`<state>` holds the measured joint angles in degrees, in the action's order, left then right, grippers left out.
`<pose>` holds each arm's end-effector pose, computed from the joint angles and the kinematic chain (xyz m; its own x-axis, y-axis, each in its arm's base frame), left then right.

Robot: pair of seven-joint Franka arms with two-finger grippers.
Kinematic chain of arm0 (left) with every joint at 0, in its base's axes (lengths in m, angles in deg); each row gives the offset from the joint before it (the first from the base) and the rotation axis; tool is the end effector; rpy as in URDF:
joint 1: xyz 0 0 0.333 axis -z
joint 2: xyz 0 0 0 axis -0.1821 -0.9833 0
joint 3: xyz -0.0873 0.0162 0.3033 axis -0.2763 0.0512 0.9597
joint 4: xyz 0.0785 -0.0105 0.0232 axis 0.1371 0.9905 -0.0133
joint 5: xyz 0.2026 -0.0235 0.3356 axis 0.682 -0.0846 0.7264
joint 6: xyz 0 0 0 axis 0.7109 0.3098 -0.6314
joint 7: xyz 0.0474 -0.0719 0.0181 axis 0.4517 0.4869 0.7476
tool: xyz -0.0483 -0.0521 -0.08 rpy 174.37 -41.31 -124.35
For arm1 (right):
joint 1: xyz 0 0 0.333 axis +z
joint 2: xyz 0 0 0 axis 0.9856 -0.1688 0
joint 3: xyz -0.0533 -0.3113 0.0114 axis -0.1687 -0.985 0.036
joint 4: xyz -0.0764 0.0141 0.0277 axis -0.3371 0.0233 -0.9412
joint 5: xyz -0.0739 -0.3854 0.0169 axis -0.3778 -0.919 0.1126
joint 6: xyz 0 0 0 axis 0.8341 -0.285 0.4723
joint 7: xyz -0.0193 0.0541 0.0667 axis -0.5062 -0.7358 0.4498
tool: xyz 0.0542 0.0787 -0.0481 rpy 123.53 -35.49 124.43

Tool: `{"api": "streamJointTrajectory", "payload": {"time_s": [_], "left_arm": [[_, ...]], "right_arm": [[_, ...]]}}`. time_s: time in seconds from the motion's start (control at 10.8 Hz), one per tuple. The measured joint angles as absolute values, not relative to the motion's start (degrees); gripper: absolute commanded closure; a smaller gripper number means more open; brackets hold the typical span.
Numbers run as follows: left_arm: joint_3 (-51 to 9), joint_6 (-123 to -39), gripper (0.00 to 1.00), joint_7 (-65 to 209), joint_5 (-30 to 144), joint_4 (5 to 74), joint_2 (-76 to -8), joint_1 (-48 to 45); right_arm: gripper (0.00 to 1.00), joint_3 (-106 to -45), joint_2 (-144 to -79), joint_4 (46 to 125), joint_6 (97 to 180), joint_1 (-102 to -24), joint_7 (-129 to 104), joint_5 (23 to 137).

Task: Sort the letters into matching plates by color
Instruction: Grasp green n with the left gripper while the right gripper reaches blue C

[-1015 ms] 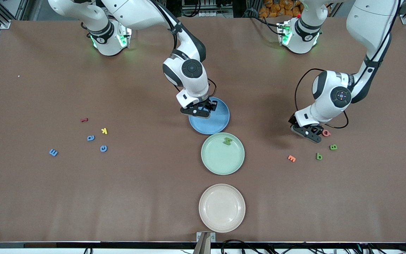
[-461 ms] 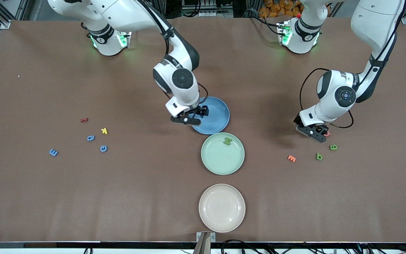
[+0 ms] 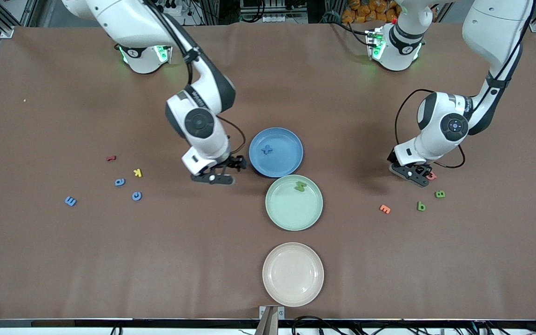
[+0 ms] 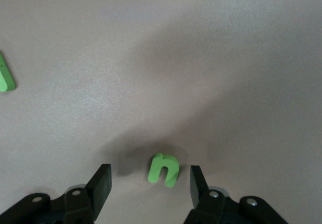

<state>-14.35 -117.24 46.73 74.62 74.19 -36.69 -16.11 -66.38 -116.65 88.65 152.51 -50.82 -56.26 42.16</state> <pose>0.5114 -0.0624 0.1857 0.8464 -0.5325 -0.0072 -0.5325 -0.8464 0.0029 0.5482 0.3572 0.2741 0.9952 -0.0918 -0.0344 -0.0920 -0.9958 -0.0020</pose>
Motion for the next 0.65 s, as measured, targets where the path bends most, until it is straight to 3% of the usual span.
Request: {"api": "streamJointTrajectory", "payload": {"time_s": [0.18,0.46,0.65], "left_arm": [[-14.36,-117.24,0.32,46.73,74.63,74.47,-36.86,-16.10],[-14.38,-117.87,0.47,46.73,74.63,74.53,-37.48,-16.10],[-14.40,-117.99,0.67,46.73,74.63,74.53,-37.66,-16.07]], "right_arm": [[0.00,-66.49,-114.23,90.20,152.37,-56.55,-48.71,41.86],[0.00,-66.49,-111.76,91.58,152.06,-64.15,-39.53,41.83],[0.00,-66.50,-111.63,92.07,151.83,-68.45,-33.91,41.82]]}}
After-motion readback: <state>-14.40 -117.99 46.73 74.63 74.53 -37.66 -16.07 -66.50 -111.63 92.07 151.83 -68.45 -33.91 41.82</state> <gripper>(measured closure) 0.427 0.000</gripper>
